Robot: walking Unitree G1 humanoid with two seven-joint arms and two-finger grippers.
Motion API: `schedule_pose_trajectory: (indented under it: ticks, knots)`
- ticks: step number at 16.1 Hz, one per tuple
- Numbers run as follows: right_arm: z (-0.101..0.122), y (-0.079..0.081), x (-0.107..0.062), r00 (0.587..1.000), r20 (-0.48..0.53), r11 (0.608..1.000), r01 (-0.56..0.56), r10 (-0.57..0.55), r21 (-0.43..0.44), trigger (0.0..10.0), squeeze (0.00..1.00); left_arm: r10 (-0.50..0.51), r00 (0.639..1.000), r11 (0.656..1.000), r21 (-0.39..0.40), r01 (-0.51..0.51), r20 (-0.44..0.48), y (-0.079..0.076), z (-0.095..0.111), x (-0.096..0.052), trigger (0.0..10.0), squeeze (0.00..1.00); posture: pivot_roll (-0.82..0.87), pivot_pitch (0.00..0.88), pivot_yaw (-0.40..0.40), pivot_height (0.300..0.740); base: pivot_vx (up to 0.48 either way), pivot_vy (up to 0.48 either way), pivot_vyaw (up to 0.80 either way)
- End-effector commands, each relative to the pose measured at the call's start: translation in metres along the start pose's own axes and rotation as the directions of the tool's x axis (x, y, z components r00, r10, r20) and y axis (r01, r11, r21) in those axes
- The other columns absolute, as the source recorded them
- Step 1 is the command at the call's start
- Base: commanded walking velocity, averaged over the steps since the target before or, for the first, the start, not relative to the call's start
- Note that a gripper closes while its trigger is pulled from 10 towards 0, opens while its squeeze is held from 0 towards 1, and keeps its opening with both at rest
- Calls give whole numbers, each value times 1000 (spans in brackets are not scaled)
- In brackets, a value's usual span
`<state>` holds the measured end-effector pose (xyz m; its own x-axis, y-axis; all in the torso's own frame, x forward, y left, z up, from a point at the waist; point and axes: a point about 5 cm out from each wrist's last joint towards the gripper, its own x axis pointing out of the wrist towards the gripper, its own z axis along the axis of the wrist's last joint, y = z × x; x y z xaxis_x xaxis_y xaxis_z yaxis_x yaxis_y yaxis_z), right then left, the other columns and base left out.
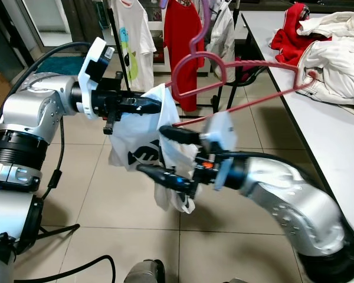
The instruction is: Hang hanger
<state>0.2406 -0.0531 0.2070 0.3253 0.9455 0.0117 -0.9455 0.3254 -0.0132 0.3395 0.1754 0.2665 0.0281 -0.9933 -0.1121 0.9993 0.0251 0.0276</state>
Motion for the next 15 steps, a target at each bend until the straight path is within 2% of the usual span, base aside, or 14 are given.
schedule_pose_trajectory:
  ticks: [1, 3, 6, 11, 15]
  knots:
    - [-1, -3, 4, 1000, -11, 1000, 5, -5, -23, 10000, 0, -13, 1000, 999, 49, 12, 27, -2, 15, -2, 0, 0, 83, 61, 75, 740, 0, 0, 0]
    - [-7, -12, 10, 998, -22, 998, 59, -59, -19, 10000, 0, -19, 999, 999, 50, 17, 28, -3, 17, -2, 0, 0, 91, 57, 74, 740, 0, 0, 0]
    - [-11, -16, 12, 996, -32, 996, 85, -86, -32, 10000, 0, -19, 1000, 998, 53, 18, 17, -3, 17, -3, 0, 0, 95, 54, 73, 740, 0, 0, 0]
    - [-9, -21, -14, 995, -29, 995, 92, -94, -49, 10000, 0, -28, 999, 998, 55, 27, 16, -5, 19, -5, 0, 0, 89, 47, 79, 740, 0, 0, 0]
    - [-11, -29, -23, 992, -45, 992, 113, -116, -55, 10000, 0, -49, 998, 997, 53, 47, 25, -6, 22, -2, 0, 0, 90, 50, 83, 740, 0, 0, 0]
